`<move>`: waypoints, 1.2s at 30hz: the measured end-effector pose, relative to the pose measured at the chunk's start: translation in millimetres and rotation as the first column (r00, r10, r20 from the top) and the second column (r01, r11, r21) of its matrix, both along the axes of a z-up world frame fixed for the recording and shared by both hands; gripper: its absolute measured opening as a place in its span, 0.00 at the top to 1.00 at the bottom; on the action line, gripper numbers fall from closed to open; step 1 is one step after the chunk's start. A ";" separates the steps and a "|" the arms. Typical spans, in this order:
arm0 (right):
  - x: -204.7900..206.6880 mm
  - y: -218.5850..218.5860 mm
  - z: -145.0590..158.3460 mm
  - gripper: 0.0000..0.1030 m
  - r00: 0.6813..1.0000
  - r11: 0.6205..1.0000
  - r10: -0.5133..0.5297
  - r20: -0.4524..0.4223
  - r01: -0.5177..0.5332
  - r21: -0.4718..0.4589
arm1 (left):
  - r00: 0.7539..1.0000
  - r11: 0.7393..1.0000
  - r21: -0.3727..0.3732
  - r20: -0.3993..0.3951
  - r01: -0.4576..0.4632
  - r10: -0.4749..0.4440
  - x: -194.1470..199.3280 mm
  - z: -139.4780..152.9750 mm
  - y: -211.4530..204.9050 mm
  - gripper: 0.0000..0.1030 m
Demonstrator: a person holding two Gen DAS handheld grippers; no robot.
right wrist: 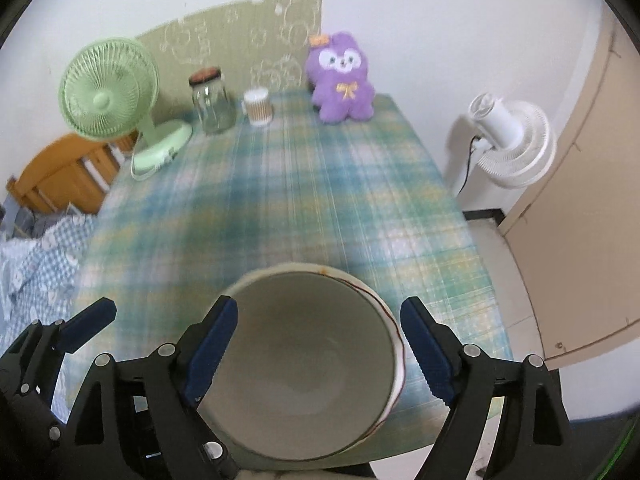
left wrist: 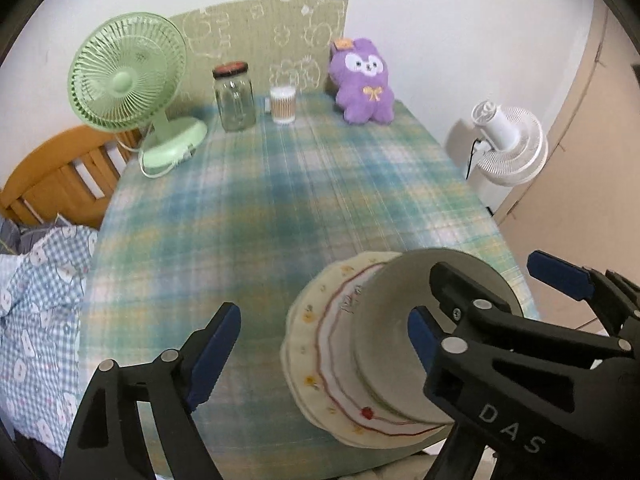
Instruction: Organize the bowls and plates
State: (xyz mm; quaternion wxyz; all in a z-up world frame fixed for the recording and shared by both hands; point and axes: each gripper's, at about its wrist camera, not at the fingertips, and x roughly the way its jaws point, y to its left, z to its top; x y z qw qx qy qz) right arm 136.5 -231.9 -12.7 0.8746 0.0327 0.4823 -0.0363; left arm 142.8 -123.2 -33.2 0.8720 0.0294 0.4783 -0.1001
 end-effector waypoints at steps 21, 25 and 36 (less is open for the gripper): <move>-48.9 102.0 54.8 0.17 0.976 0.998 -0.059 0.208 0.064 -0.016 | 0.978 1.000 0.014 0.208 -0.008 0.005 -26.0 47.0 119.6 0.12; -62.9 109.2 48.4 0.17 0.970 0.999 -0.039 0.242 0.043 -0.009 | 0.964 0.998 0.031 0.264 -0.048 0.038 -43.5 43.0 132.7 0.10; -104.1 107.2 19.0 0.17 0.953 1.000 0.003 0.303 -0.003 0.000 | 0.937 0.989 0.018 0.325 -0.144 0.131 -85.4 12.6 150.5 0.08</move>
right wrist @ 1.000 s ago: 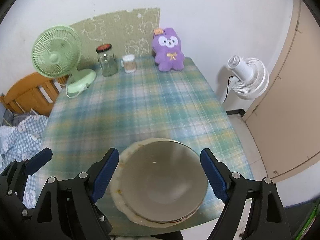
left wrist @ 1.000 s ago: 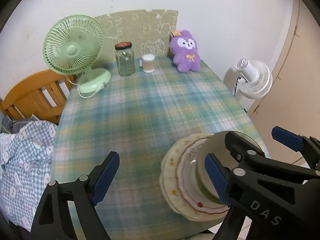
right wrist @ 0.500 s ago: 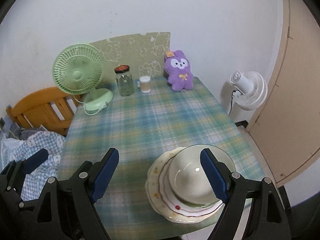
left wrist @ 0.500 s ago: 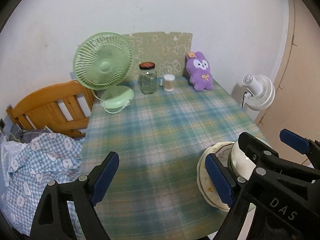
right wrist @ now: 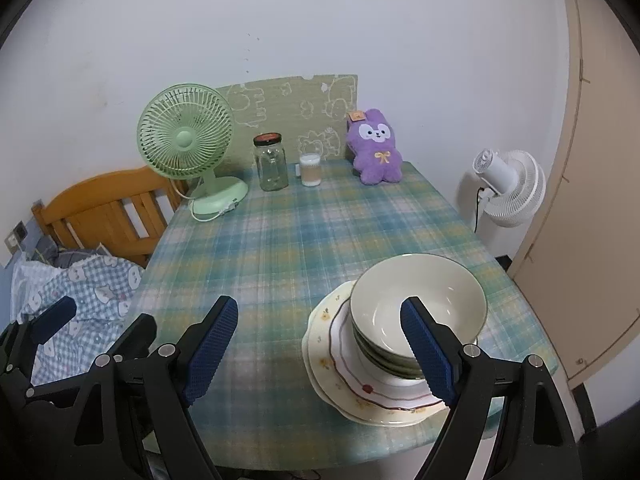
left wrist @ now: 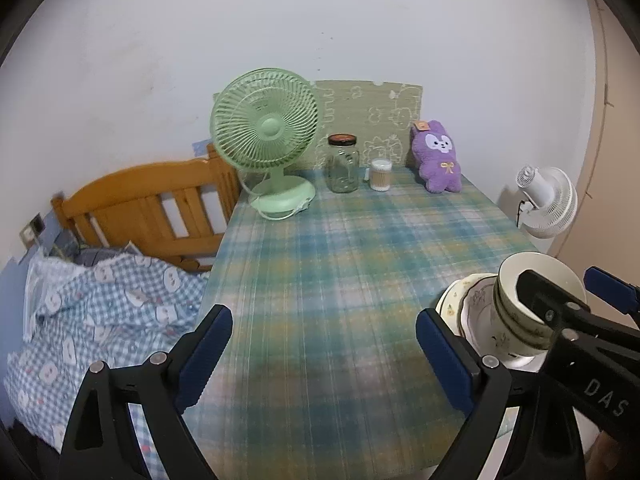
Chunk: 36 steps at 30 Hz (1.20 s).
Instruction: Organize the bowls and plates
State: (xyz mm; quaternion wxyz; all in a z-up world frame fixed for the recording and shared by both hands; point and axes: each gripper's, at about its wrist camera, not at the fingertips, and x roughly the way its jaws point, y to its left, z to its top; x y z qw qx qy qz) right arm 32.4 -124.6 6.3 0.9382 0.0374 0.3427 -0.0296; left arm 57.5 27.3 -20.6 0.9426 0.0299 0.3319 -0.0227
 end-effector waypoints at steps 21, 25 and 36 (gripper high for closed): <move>-43.7 -3.8 -40.0 0.17 0.994 1.000 0.015 0.110 -0.013 -0.020 | 0.985 0.997 -0.024 0.155 -0.078 0.081 -50.0 -29.8 13.8 0.02; -43.2 -6.3 -40.6 0.17 0.994 1.000 -0.004 0.110 0.006 -0.017 | 0.985 0.998 -0.020 0.159 -0.064 0.066 -48.8 -29.1 12.0 0.02; -40.6 -10.1 -40.6 0.17 0.996 1.000 -0.023 0.090 0.024 -0.008 | 0.987 0.999 -0.015 0.153 -0.045 0.046 -46.0 -24.7 8.3 0.02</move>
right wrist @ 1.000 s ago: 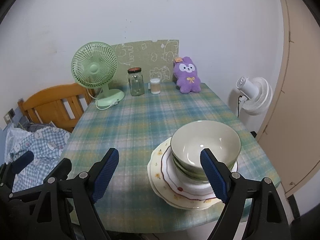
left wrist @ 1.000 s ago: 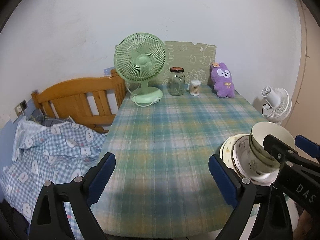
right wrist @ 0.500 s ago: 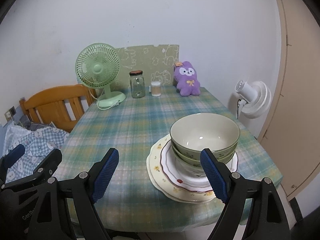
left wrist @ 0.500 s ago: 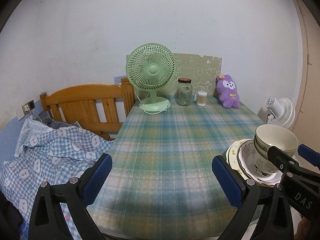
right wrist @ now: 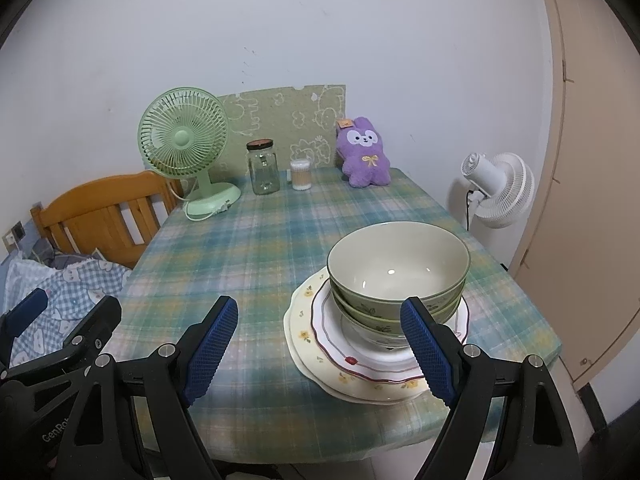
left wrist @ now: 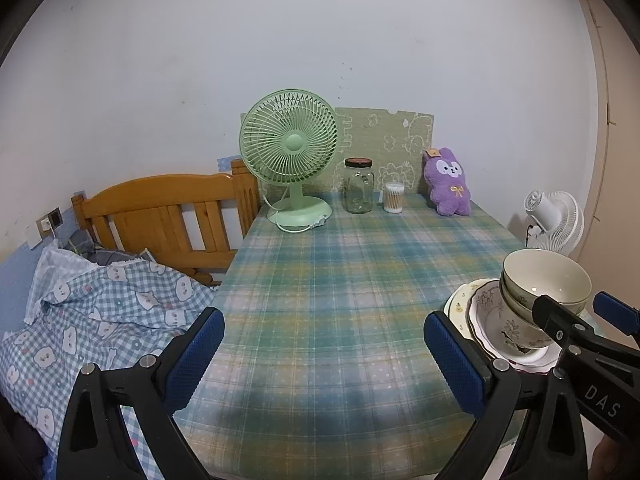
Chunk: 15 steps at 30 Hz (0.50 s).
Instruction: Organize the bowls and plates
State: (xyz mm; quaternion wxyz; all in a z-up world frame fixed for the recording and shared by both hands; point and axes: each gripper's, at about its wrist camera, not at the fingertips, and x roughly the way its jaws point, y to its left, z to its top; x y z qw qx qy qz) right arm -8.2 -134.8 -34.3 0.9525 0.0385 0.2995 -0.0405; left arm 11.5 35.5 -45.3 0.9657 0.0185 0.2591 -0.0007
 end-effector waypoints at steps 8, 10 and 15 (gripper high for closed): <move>1.3 -1.1 3.1 0.17 1.000 1.000 -0.004 0.009 0.004 -0.022 | 1.000 1.000 -0.014 0.002 0.000 0.000 1.2 0.9 0.7 0.01; 1.4 -1.6 3.5 0.17 1.000 1.000 -0.004 0.011 0.004 -0.026 | 1.000 1.000 -0.018 0.002 0.000 0.000 1.3 0.7 0.8 0.01; 1.5 -3.2 3.6 0.17 1.000 1.000 -0.007 0.008 0.007 -0.029 | 1.000 1.000 -0.025 0.003 0.002 -0.002 2.3 1.1 0.2 0.00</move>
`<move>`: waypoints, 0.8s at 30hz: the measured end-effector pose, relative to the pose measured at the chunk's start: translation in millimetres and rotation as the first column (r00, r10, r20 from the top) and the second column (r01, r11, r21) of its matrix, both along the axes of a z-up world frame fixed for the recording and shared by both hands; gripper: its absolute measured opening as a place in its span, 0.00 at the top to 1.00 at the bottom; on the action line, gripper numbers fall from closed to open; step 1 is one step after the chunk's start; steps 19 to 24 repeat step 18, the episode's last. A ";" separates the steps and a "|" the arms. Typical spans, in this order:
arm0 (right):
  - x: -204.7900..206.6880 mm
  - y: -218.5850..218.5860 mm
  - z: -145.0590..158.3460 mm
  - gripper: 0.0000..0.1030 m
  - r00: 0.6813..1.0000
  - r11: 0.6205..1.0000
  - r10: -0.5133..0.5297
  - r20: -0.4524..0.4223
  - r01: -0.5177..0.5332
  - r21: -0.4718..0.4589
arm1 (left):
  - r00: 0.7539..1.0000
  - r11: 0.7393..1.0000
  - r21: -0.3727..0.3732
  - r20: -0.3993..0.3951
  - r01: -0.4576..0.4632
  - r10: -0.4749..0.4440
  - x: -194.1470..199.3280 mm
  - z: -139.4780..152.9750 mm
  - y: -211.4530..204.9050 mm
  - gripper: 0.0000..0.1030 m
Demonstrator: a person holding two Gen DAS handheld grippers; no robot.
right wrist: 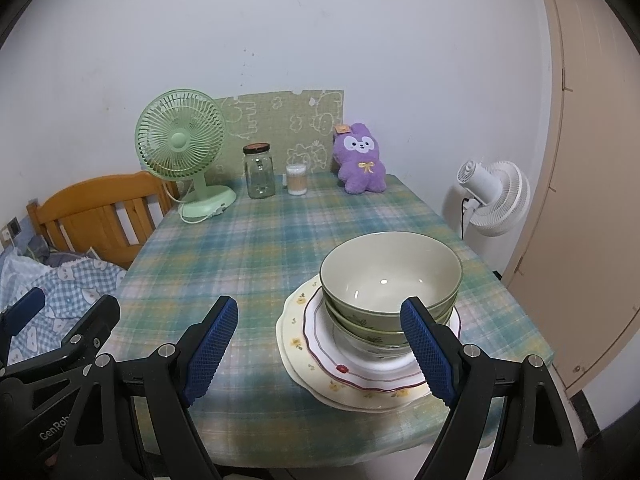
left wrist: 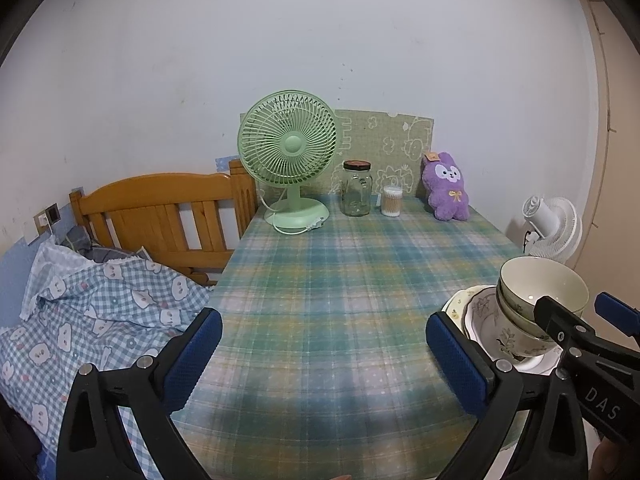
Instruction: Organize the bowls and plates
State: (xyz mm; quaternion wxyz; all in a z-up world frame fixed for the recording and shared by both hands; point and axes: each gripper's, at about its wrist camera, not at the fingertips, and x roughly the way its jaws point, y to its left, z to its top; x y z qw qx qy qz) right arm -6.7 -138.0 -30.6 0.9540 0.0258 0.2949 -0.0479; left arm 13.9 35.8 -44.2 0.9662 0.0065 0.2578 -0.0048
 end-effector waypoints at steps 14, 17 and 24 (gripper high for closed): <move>-4.1 -6.4 1.9 0.17 1.000 1.000 -0.012 0.001 0.012 -0.001 | 1.000 1.000 -0.004 0.000 0.014 -0.014 -1.1 2.8 -5.2 0.00; -5.3 -7.1 2.2 0.17 1.000 1.000 -0.012 -0.002 0.012 0.001 | 1.000 1.000 -0.005 -0.003 0.012 -0.012 -2.3 2.3 -6.8 0.00; -6.0 -7.9 2.0 0.17 1.000 1.000 -0.013 -0.003 0.013 0.002 | 1.000 1.000 -0.005 -0.003 0.012 -0.013 -2.4 2.4 -7.5 0.00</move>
